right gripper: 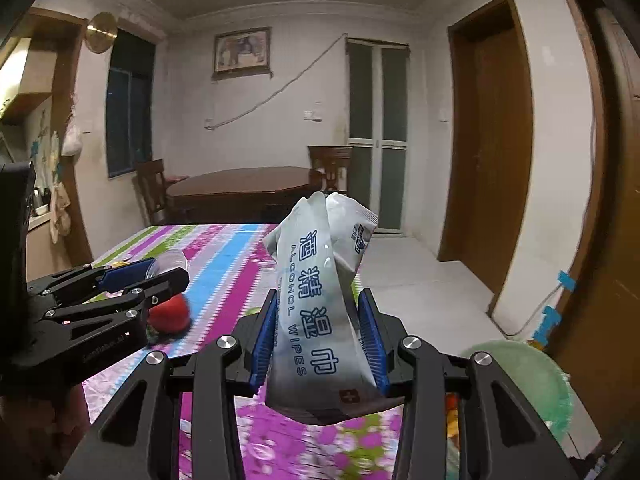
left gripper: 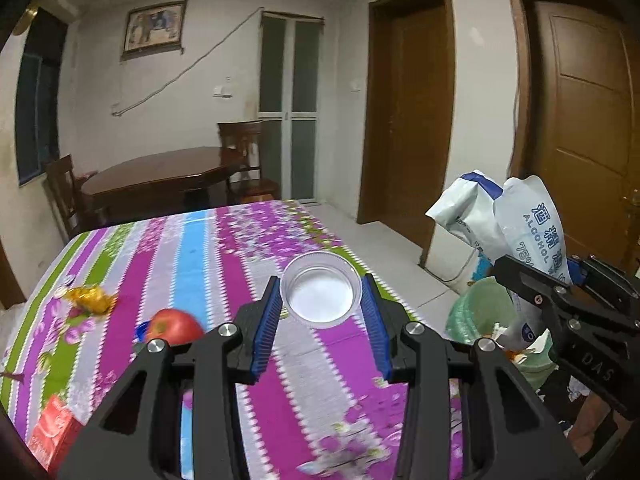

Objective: Collect trash
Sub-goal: 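Carry the plastic cup and alcohol wipes pack over the green basin with both tools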

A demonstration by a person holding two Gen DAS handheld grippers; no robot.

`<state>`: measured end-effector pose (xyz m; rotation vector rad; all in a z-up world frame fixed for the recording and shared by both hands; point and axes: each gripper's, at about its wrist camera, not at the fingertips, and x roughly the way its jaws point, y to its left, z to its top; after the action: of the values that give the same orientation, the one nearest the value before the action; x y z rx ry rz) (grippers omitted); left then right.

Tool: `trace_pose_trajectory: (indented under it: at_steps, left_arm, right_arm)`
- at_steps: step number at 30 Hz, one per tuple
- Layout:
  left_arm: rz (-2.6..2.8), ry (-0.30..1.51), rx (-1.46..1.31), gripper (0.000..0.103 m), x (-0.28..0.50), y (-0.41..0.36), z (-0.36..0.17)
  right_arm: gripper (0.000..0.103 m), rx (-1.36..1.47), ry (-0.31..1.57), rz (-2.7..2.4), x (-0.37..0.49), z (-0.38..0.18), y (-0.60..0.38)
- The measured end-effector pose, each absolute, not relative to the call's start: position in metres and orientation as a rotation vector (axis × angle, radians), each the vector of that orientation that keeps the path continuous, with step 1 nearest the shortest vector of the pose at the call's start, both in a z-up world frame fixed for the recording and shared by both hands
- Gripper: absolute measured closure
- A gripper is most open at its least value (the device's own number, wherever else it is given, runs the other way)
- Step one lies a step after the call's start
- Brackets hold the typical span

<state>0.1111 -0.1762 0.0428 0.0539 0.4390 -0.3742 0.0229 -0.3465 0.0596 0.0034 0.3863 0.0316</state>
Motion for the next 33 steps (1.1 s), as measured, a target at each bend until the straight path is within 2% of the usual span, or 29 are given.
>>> trace_pose_trajectory:
  at_steps: [19,27,33]
  left_arm:
    - [-0.64,0.472,0.133,0.064,0.127,-0.322,0.037]
    - [-0.742,0.562,0.152,0.064,0.147,-0.379,0.018]
    - [-0.764,0.637,0.191,0.064,0.15,-0.412,-0.007]
  right_arm:
    - [0.062,0.041,0.506,-0.209,0.036,0.062,-0.53]
    - [0.062,0.102,0.653,-0.244,0.061,0.035,-0.604]
    - [0.062,0.119,0.741,-0.273,0.081,0.006,-0.613]
